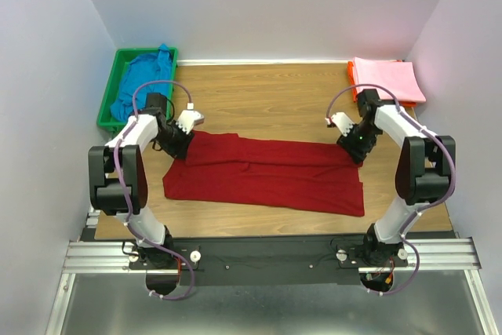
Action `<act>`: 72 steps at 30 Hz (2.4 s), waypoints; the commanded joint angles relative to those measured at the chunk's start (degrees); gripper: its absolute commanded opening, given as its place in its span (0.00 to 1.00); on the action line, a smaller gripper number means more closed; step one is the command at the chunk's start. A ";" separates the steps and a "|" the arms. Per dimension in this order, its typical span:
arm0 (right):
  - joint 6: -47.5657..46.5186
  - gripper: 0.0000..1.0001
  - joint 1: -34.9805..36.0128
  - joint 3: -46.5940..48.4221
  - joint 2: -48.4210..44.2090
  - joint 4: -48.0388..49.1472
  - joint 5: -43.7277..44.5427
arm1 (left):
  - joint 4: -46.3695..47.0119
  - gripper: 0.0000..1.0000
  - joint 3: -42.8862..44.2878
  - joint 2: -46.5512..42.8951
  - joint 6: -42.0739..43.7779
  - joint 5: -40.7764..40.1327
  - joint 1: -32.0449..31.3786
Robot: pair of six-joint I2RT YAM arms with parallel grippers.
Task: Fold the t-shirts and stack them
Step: Fold the tshirt
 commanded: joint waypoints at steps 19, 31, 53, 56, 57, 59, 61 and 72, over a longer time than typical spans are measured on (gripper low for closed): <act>7.16 0.30 0.24 7.02 8.00 -2.47 -4.42 | 2.92 0.50 21.46 12.10 -7.02 2.78 -0.99; 6.55 0.46 1.21 2.45 4.92 -1.68 -2.92 | 1.27 0.50 19.62 13.42 -7.99 0.40 -1.51; 34.36 0.50 14.10 25.28 8.95 5.33 -24.89 | 2.84 0.43 13.73 8.23 -10.01 0.31 -1.43; 43.59 0.48 18.06 31.06 15.36 10.17 -28.05 | 3.19 0.42 13.99 8.15 -10.54 1.27 -1.43; 45.64 0.47 18.95 32.75 17.12 10.89 -28.67 | 3.20 0.41 14.08 8.15 -10.63 1.45 -1.43; 50.98 0.46 20.53 37.83 22.48 12.55 -29.90 | 3.28 0.40 14.17 8.23 -10.63 1.36 -1.43; 54.42 0.44 22.65 40.93 25.73 13.52 -30.87 | 3.46 0.38 14.08 8.24 -10.54 1.63 -1.51; 67.27 0.44 29.07 53.15 41.20 19.15 -31.39 | 3.46 0.36 14.08 7.71 -10.45 3.47 -1.51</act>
